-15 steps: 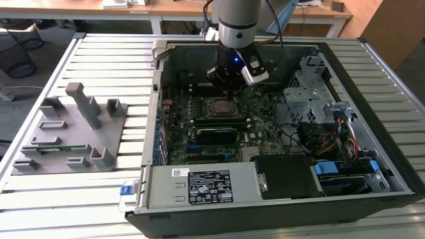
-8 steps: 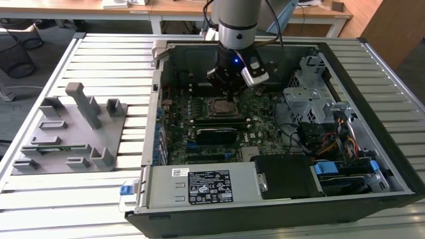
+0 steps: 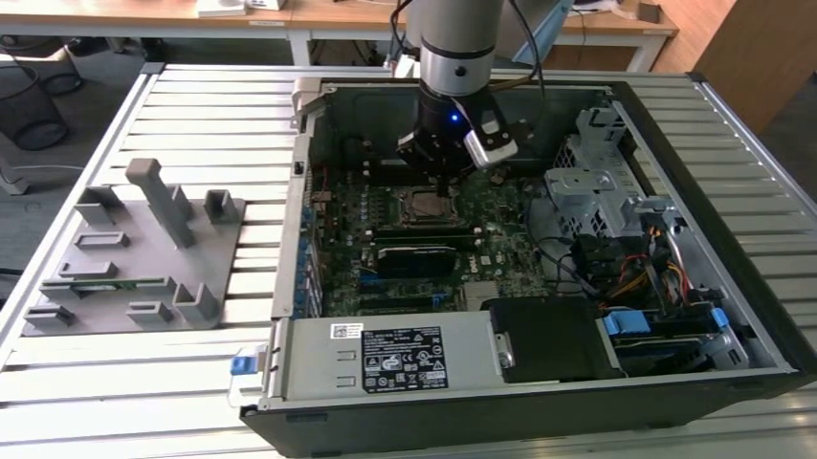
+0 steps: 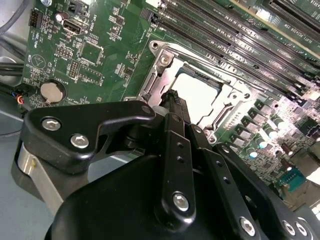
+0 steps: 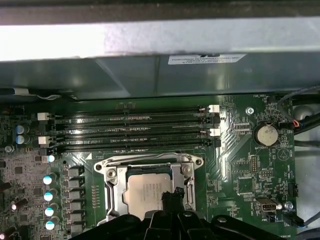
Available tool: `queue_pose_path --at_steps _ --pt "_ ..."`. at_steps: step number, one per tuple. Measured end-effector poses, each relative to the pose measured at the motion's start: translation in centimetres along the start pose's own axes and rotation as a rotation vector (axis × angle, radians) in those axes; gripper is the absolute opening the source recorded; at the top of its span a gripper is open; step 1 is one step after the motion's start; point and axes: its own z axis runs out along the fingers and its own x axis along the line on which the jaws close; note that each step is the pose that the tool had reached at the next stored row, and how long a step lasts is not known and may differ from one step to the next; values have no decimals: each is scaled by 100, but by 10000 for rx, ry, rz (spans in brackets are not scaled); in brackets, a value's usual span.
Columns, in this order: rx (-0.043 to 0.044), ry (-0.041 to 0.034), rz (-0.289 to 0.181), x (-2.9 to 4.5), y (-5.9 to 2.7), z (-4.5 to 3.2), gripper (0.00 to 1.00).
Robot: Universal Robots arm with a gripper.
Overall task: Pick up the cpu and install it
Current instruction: 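Install the second cpu locking lever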
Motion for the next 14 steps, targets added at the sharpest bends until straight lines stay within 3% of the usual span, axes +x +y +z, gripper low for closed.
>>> queue_pose_path --at_steps 14 --pt "0 0 0 -3 -68 0 11"
